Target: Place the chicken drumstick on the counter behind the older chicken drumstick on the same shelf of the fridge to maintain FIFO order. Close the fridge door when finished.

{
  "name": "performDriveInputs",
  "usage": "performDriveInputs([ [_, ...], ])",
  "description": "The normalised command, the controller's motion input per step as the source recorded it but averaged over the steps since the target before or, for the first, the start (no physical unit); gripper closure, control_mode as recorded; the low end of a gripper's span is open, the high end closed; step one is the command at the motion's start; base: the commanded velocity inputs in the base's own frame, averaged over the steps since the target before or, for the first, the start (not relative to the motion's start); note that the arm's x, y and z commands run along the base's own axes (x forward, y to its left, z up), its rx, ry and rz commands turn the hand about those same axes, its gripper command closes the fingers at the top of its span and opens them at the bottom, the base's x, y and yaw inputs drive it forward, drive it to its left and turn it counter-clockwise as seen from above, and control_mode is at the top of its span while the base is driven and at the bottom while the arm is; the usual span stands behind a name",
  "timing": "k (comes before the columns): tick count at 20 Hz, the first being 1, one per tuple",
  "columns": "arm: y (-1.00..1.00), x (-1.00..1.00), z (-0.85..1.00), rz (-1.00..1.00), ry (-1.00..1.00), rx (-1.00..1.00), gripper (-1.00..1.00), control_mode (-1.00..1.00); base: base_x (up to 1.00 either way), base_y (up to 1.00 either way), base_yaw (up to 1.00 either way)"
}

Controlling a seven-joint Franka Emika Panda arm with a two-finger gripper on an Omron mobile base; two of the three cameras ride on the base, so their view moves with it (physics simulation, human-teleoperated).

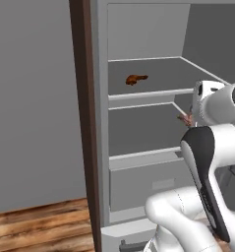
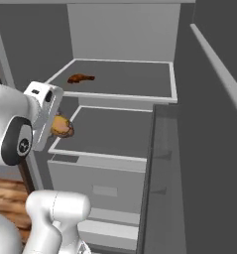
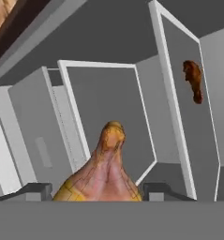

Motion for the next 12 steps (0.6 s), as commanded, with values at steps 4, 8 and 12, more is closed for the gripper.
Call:
performDriveInputs([
  [4, 0.00, 0.62, 0.96, 0.02, -0.38, -0.11, 1.00, -1.00, 0.00, 0.00, 0.00],
  [8, 0.00, 0.77, 0.67, 0.04, -0.28, -0.06, 1.00, -1.00, 0.00, 0.00, 0.00],
  [12, 0.00, 0.83, 0.50, 0.03, -0.10, -0.01, 1.00, -1.00, 0.00, 0.00, 0.00],
])
